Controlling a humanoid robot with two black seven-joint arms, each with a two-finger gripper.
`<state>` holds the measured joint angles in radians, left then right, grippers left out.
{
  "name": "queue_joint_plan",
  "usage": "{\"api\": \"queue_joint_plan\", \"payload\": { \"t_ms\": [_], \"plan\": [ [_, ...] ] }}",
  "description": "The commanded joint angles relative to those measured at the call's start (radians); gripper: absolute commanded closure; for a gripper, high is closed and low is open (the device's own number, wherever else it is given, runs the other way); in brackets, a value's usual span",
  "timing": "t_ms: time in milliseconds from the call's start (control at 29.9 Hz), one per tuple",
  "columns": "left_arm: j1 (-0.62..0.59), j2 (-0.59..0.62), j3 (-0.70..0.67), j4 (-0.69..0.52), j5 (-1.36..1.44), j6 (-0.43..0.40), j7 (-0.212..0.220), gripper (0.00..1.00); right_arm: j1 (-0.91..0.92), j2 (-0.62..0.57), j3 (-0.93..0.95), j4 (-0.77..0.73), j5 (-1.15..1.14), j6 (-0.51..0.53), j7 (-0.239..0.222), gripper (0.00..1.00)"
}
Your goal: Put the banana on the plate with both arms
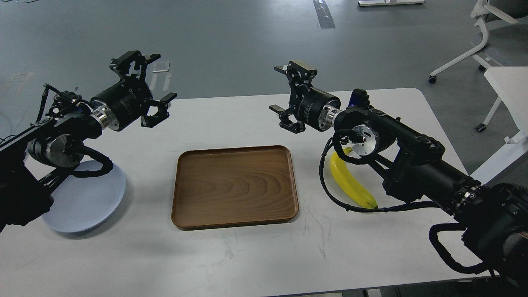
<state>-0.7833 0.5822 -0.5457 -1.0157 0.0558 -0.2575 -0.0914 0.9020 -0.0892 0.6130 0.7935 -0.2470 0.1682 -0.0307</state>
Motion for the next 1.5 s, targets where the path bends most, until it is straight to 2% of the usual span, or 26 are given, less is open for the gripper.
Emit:
{"api": "queue_joint_plan", "payload": {
  "t_ms": [0, 134, 534, 668, 935, 1135, 1469],
  "plan": [
    [-0.001, -0.001, 0.001, 0.000, 0.001, 0.000, -0.001, 0.02, 0.000, 0.006, 0.004, 0.000, 0.002, -0.003, 0.028, 0.00],
    [-0.001, -0.001, 0.001, 0.000, 0.001, 0.000, -0.001, 0.02, 0.001, 0.006, 0.002, 0.007, 0.002, 0.004, 0.046, 0.00],
    [-0.001, -0.002, 0.003, 0.000, 0.002, 0.000, -0.001, 0.02, 0.006, 0.003, -0.004, -0.007, 0.000, 0.016, 0.011, 0.00],
    [0.001, -0.002, 0.003, -0.003, 0.001, -0.003, 0.001, 0.02, 0.008, 0.006, 0.001, -0.023, 0.000, 0.014, -0.024, 0.00],
    [0.001, -0.001, 0.003, -0.011, -0.001, -0.008, 0.002, 0.02, 0.008, 0.017, 0.002, -0.023, 0.002, -0.003, -0.028, 0.00],
    [0.003, 0.011, 0.003, -0.011, -0.002, -0.011, 0.012, 0.02, 0.008, 0.022, 0.020, -0.023, 0.003, -0.006, -0.084, 0.00],
    [0.001, 0.010, -0.005, -0.011, -0.002, 0.000, 0.010, 0.02, 0.006, 0.035, 0.022, -0.028, 0.000, -0.003, -0.080, 0.00]
  ]
}}
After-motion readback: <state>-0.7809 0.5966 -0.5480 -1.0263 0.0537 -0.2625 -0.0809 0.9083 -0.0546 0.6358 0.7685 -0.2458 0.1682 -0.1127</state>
